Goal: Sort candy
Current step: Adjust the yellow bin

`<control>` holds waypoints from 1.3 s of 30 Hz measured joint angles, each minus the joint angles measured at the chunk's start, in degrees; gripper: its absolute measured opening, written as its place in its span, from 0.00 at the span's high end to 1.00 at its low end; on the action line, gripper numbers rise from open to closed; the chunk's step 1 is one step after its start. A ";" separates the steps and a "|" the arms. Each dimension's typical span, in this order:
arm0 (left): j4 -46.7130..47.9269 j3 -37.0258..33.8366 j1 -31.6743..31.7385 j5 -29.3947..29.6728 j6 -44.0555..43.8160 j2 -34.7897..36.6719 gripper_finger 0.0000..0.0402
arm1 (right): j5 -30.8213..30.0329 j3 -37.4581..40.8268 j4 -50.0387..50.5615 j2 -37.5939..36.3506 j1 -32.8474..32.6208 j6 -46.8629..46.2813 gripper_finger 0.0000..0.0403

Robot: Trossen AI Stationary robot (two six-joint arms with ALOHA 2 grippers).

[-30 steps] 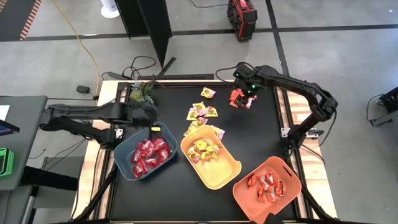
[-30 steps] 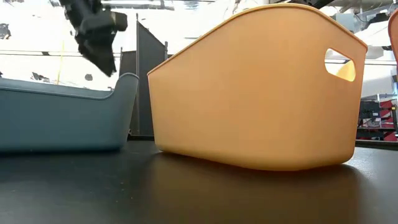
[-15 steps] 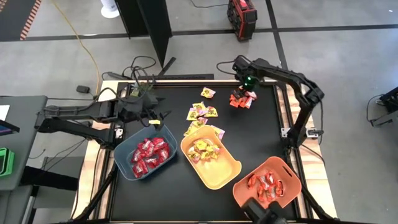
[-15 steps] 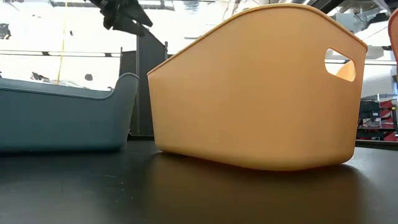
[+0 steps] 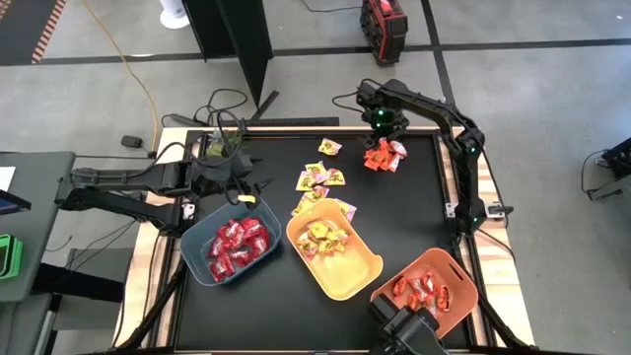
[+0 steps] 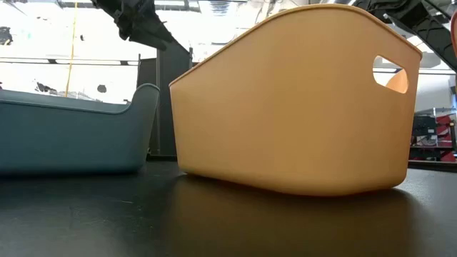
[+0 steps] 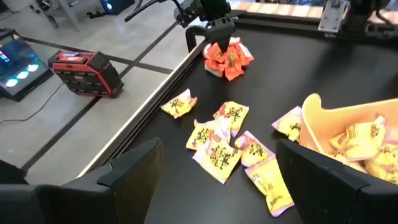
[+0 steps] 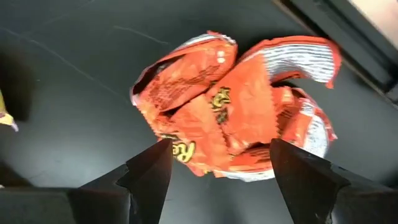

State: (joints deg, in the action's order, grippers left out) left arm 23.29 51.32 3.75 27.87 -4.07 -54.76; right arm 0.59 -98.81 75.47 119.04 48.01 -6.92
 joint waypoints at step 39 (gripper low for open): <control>0.58 -0.60 0.00 -0.04 2.56 0.02 0.23 | -3.69 -1.28 2.90 -0.58 -10.73 -3.22 0.29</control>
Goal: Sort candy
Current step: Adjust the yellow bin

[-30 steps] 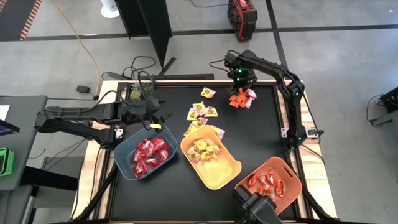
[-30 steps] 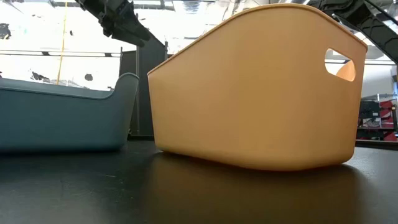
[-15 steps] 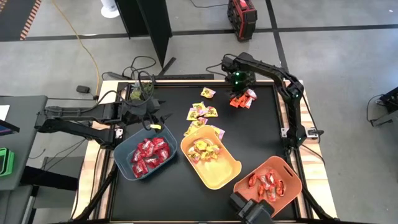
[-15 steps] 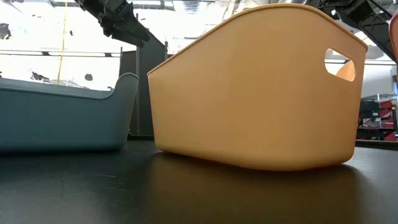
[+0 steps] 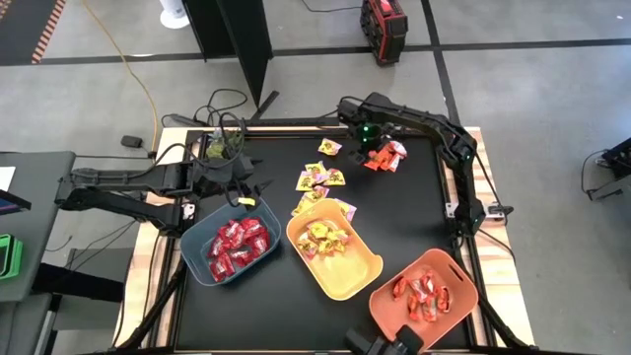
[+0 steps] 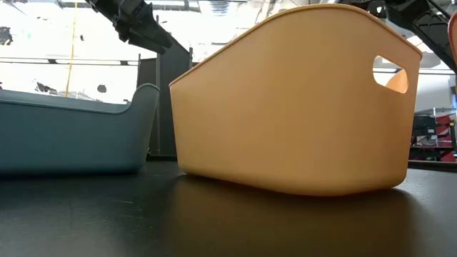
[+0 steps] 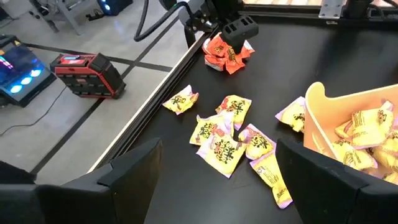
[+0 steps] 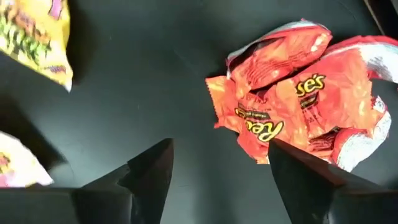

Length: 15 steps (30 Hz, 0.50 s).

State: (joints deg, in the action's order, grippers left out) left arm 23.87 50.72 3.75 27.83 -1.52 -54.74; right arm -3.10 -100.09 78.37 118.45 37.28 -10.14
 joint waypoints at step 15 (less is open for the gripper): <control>-7.81 0.14 -3.02 -23.44 18.46 -19.64 0.23 | -0.49 -0.02 -9.06 -10.69 -4.44 0.98 0.29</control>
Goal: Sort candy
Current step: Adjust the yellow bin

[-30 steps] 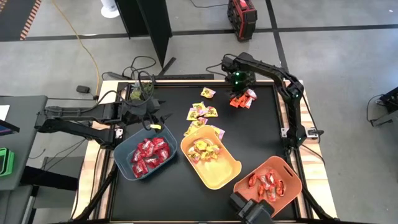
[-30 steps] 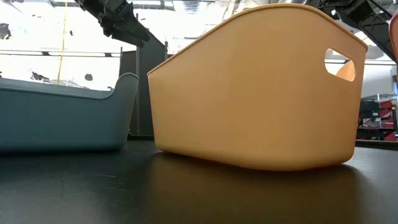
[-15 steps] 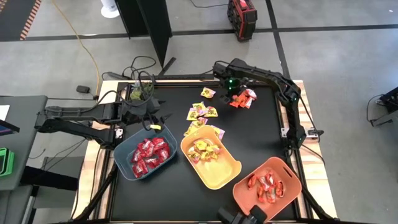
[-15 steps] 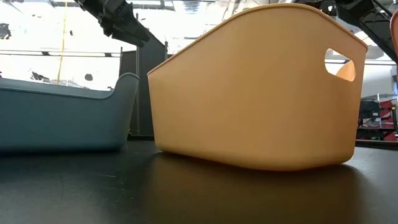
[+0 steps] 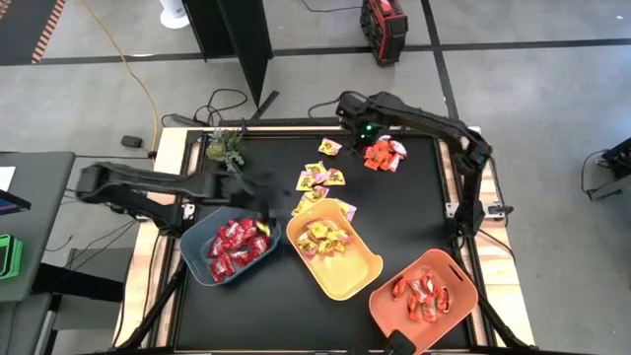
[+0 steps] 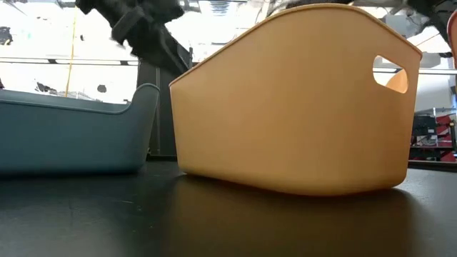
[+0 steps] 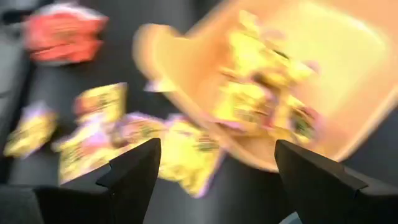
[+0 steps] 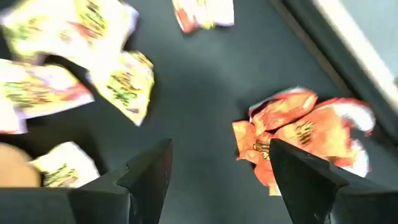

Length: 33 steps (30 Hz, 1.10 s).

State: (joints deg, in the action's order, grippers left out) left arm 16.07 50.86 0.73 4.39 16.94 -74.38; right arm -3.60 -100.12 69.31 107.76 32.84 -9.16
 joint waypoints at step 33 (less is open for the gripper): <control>4.24 14.24 -15.60 -3.79 16.40 -21.03 0.55 | 0.04 0.00 -3.74 -13.09 -0.78 4.31 0.29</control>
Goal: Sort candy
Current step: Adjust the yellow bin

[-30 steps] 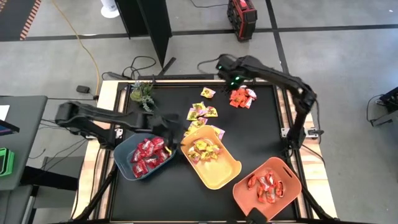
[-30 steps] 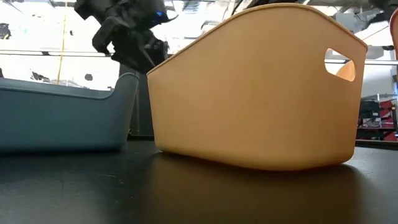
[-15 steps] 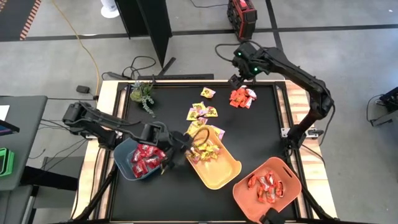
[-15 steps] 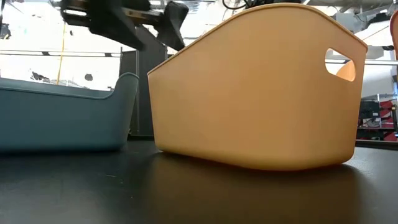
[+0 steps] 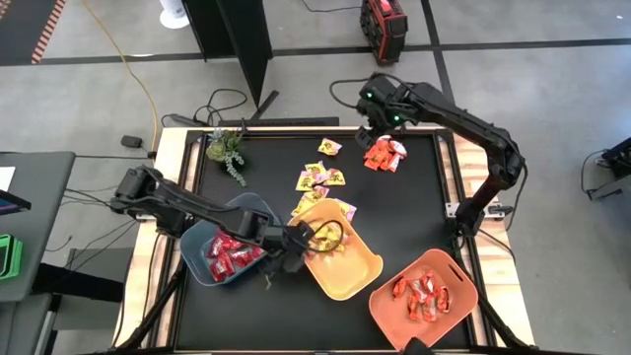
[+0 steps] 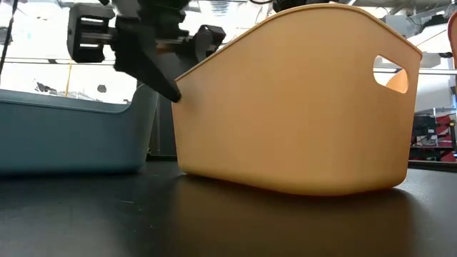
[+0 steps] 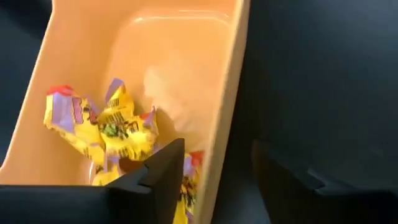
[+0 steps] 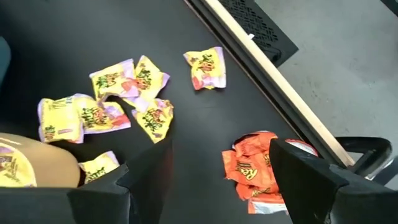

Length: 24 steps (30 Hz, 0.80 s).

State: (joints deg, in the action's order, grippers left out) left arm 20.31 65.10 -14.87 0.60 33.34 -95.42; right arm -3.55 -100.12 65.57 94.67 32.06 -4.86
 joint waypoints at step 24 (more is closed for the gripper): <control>25.40 5.75 -1.42 -2.36 19.88 -1.13 0.99 | 0.00 0.00 -0.28 0.02 0.71 -0.14 0.29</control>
State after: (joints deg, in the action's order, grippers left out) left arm 45.71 70.85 -16.29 -1.76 53.23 -96.55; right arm -3.55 -100.12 65.30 94.70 32.77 -5.00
